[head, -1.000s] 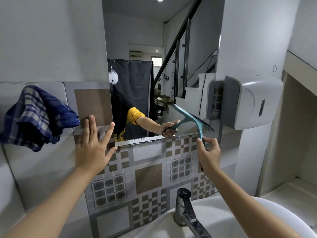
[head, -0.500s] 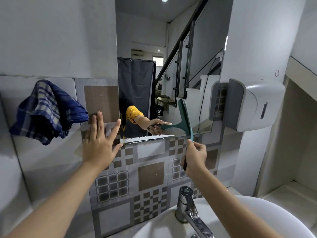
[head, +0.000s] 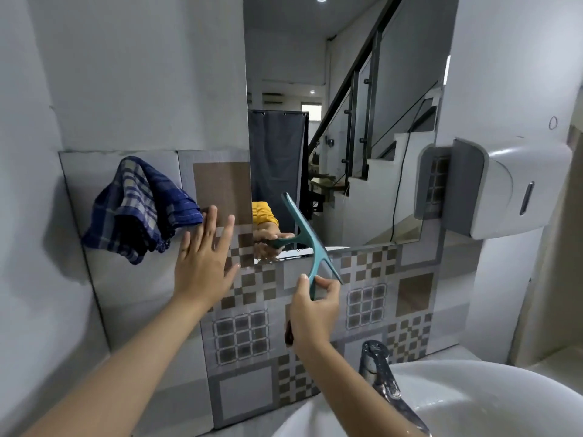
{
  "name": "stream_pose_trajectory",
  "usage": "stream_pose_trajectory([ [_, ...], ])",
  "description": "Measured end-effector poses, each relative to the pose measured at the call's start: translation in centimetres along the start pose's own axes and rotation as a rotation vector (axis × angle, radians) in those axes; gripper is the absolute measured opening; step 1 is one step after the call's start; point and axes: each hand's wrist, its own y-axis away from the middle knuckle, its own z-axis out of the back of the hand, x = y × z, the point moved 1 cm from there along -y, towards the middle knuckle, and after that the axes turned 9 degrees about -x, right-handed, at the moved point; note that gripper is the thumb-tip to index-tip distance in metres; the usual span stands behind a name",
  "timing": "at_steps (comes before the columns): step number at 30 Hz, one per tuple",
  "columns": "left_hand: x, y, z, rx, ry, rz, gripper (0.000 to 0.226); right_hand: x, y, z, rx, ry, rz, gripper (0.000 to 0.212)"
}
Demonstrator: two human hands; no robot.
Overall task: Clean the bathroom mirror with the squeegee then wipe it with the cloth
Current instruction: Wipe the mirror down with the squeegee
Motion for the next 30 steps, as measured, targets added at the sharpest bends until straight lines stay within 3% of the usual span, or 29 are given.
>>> stream_pose_trajectory([
  [7, 1.7, 0.8, 0.5, 0.090, -0.045, 0.027, 0.110, -0.9, 3.0, -0.1, 0.087, 0.044, 0.103, 0.010],
  [14, 1.8, 0.9, 0.6, 0.090, -0.062, 0.011, 0.111, -2.4, 2.8, 1.5, 0.137, 0.159, 0.246, 0.015],
  [23, 1.3, 0.8, 0.9, 0.142, -0.112, 0.025, 0.117, -2.9, 2.6, 4.3, 0.204, 0.347, 0.293, 0.018],
  [27, -0.6, 1.2, 2.4, 0.157, 0.001, 0.179, 0.120, -1.0, 1.8, 6.3, 0.256, 0.482, 0.337, 0.018],
  [30, -3.3, 3.2, 4.0, 0.114, 0.230, 0.270, 0.104, 0.6, 1.7, 8.2, 0.346, 0.558, 0.308, 0.022],
])
